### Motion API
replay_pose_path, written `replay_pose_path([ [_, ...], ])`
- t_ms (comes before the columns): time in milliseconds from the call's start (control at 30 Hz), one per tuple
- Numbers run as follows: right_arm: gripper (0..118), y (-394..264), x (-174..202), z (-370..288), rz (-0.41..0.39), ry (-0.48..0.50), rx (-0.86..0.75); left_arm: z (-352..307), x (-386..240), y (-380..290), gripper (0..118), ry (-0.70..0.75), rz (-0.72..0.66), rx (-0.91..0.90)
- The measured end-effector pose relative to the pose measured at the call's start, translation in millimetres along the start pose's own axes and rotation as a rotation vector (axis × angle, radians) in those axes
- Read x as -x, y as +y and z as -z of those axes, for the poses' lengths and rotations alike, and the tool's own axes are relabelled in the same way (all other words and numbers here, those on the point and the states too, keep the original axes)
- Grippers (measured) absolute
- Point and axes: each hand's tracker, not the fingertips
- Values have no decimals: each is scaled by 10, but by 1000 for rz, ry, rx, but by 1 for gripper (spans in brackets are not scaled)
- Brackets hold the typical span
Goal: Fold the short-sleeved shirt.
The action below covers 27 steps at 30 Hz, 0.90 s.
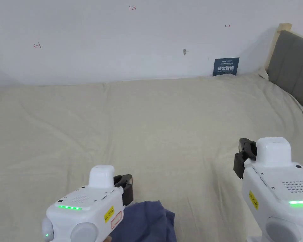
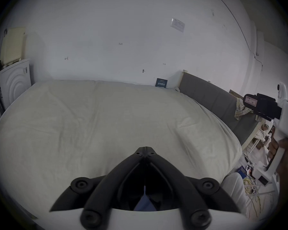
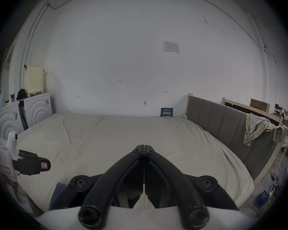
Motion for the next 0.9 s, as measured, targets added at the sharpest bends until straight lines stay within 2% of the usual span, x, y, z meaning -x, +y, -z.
replay_pose_path([
  [67,0,-10,11,0,-2,4,2,88,19,-123,0,47,-10,7],
  [200,0,-38,25,22,-5,6,13,412,-69,-477,0,24,-45,150],
  [567,0,-129,-77,132,-7,-13,51,1142,-526,-1265,0,64,115,268],
  [633,0,-156,-103,148,-6,-20,60,1261,-541,-1377,0,18,122,322],
  [900,0,-179,-180,95,-9,-39,77,1211,-630,-1299,0,38,88,280],
])
